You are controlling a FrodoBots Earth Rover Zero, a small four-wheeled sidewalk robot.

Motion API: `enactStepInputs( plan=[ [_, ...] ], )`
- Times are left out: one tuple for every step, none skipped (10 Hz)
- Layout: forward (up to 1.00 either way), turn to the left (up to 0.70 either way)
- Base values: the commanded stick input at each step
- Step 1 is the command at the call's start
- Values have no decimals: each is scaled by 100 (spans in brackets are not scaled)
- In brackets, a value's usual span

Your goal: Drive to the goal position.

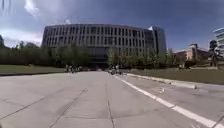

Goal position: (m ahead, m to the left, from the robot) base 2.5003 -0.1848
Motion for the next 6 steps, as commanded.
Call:
enactStepInputs(
  plan=[
    [50,23],
    [50,17],
    [50,11],
    [50,5],
    [50,0],
    [50,0]
  ],
)
